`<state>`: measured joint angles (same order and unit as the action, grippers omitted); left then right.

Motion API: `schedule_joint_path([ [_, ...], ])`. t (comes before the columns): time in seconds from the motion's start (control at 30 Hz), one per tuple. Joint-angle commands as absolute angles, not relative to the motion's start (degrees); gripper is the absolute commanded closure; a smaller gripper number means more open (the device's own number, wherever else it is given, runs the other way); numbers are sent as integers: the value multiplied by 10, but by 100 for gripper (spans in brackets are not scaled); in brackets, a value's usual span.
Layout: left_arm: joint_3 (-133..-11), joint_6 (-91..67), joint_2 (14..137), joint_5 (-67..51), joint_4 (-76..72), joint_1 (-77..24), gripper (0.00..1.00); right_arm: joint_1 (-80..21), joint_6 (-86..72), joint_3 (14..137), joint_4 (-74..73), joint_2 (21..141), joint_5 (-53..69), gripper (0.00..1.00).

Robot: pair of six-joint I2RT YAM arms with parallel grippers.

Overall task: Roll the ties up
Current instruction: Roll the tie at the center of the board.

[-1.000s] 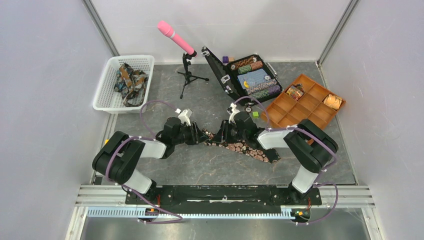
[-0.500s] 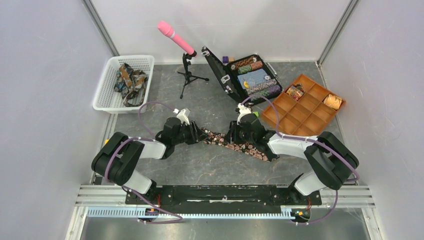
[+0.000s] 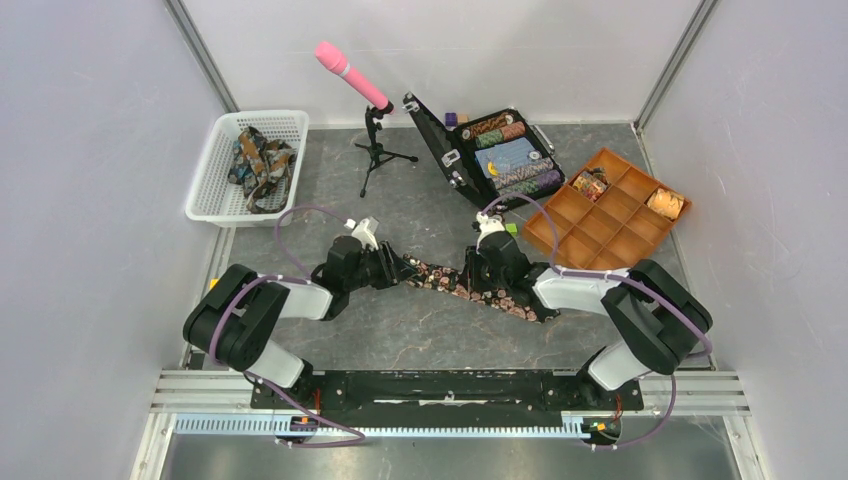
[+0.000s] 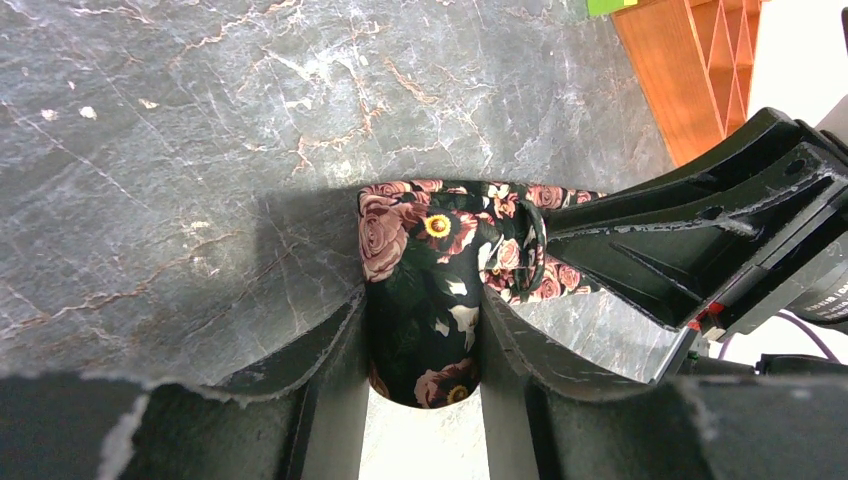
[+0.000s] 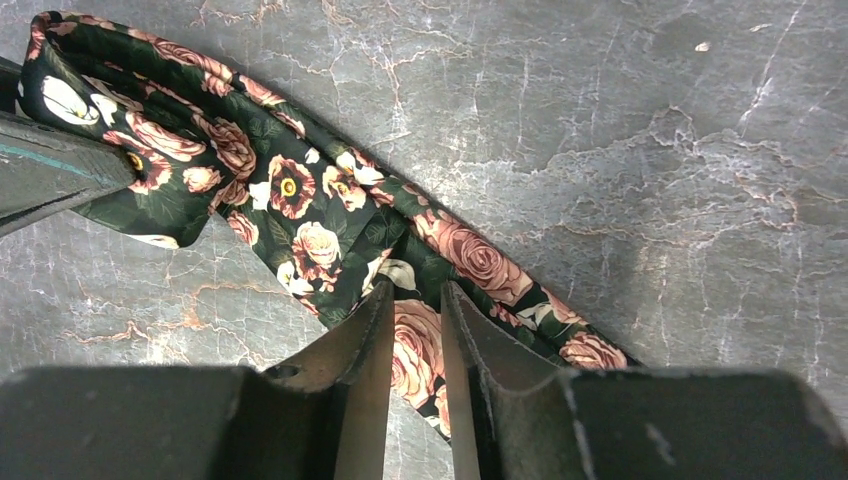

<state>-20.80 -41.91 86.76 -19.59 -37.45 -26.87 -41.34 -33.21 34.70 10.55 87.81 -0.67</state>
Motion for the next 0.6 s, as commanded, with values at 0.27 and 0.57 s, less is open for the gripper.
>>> schedule_joint_path([
  [0.27, -202, -466, 892, -164, -449, -278, 51, -421, -334, 309, 103, 855, 6, 73],
  [0.57, -204, -447, 883, -133, -421, -287, 51, -429, -336, 297, 97, 841, 12, 73],
])
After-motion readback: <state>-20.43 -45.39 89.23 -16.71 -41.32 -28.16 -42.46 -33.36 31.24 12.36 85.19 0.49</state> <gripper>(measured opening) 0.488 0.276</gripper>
